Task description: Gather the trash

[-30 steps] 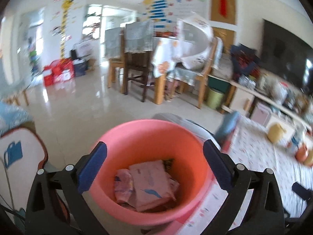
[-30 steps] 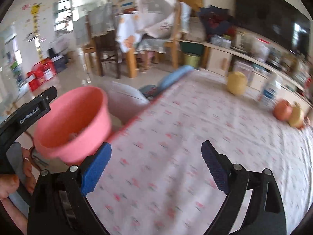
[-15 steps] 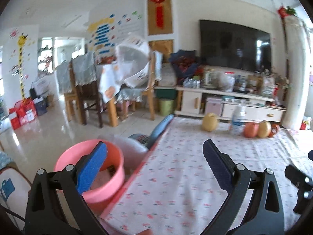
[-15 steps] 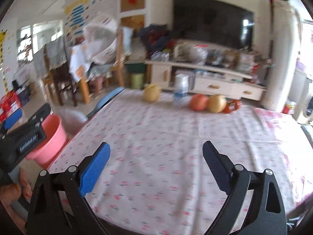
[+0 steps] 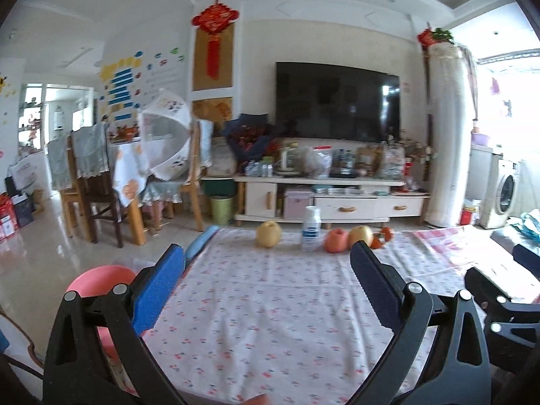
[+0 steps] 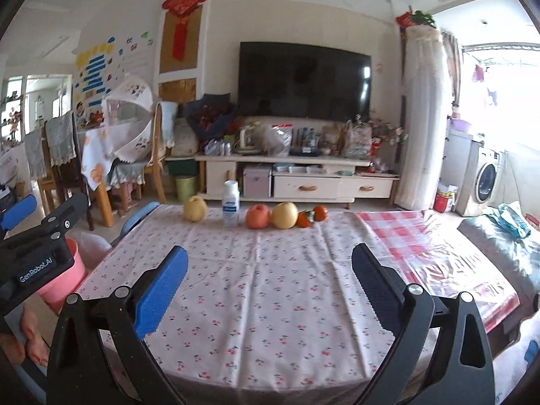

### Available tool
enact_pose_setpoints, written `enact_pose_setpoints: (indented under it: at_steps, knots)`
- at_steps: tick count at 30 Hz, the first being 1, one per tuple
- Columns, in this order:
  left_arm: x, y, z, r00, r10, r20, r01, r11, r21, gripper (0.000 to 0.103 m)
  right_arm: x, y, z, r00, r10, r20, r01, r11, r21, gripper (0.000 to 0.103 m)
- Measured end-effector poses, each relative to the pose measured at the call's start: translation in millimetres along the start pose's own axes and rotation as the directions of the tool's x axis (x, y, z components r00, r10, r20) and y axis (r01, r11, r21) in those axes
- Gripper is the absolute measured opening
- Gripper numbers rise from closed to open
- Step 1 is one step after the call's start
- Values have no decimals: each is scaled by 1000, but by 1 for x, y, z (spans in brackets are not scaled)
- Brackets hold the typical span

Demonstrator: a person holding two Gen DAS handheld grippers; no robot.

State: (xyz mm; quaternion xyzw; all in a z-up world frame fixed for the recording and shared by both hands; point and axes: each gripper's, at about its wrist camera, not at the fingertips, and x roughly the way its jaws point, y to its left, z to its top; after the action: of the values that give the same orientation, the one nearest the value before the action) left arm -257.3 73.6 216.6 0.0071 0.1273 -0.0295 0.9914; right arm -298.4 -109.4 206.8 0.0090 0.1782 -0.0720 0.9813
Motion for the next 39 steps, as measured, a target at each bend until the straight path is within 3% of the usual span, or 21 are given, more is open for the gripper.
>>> enact_pose_setpoints:
  at_steps: [16,39]
  knots:
    - [-49,-32,6,995,-85,52,83,996,28,99,-50,-37,-3,996,-62,67,60,997,40,97]
    - [-33,-25,3,995,-94,20,94,996,-3,99,-25,-29,-11,998,-65,26,65,998,10,97]
